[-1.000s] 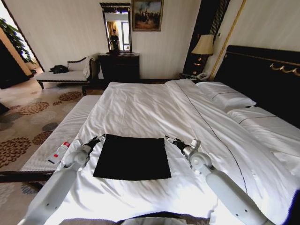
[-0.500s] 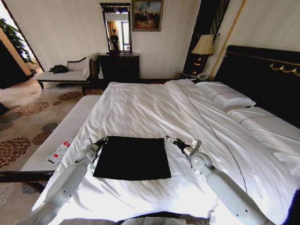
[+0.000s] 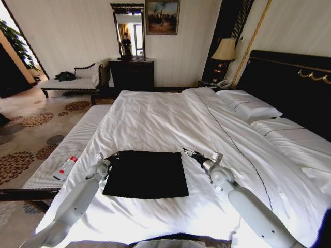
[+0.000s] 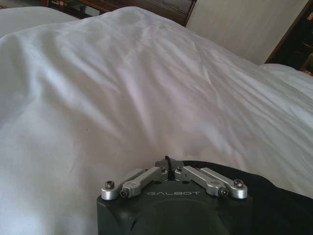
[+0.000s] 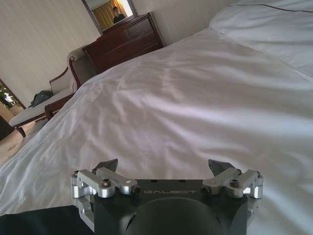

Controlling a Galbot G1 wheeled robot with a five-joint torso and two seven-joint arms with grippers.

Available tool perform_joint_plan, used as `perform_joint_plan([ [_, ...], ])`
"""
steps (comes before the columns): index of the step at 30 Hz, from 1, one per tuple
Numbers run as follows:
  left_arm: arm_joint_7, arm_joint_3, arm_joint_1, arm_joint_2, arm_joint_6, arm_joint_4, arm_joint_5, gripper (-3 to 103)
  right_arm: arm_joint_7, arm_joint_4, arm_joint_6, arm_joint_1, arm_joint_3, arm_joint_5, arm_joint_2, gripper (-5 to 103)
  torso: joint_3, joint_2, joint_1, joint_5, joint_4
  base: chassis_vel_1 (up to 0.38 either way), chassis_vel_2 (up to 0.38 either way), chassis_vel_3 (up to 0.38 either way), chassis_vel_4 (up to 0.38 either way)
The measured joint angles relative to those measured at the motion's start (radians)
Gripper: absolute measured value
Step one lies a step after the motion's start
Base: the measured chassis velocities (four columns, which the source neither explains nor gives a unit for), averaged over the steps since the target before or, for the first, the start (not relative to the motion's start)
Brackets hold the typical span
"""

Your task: Fold the clothes on the bed.

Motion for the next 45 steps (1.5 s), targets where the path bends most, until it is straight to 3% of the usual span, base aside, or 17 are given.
perform_joint_plan([
  [9,-0.016,-0.032,0.02,0.012,-0.003,-0.026,-0.02,0,0.001,-0.01,-0.011,0.006,-0.005,0.028,0.012,100,0.0,0.0,0.0,-0.0002,-0.0001,0.0,0.0,0.0,0.0],
  [19,-0.053,-0.046,0.053,0.07,0.001,-0.116,-0.064,0,-0.061,-0.189,-0.09,0.154,-0.089,0.177,0.064,100,0.0,0.0,0.0,-0.0003,0.0,0.0,0.0,0.0,0.0],
  [31,-0.057,-0.062,0.08,0.084,0.003,-0.143,-0.076,0,-0.094,-0.386,-0.089,0.274,-0.161,0.113,0.154,103,0.0,0.0,0.0,-0.0001,0.0001,0.0,0.0,0.0,0.0],
  [40,-0.052,-0.066,0.078,0.067,0.003,-0.132,-0.074,0,-0.095,-0.393,-0.089,0.256,-0.162,0.102,0.16,89,0.0,0.0,0.0,-0.0001,0.0,0.0,0.0,0.0,0.0],
  [45,-0.05,-0.063,0.074,0.062,0.002,-0.123,-0.07,0,-0.092,-0.382,-0.09,0.245,-0.161,0.102,0.167,61,0.0,0.0,0.0,0.0,0.0,0.0,0.0,0.0,0.0],
])
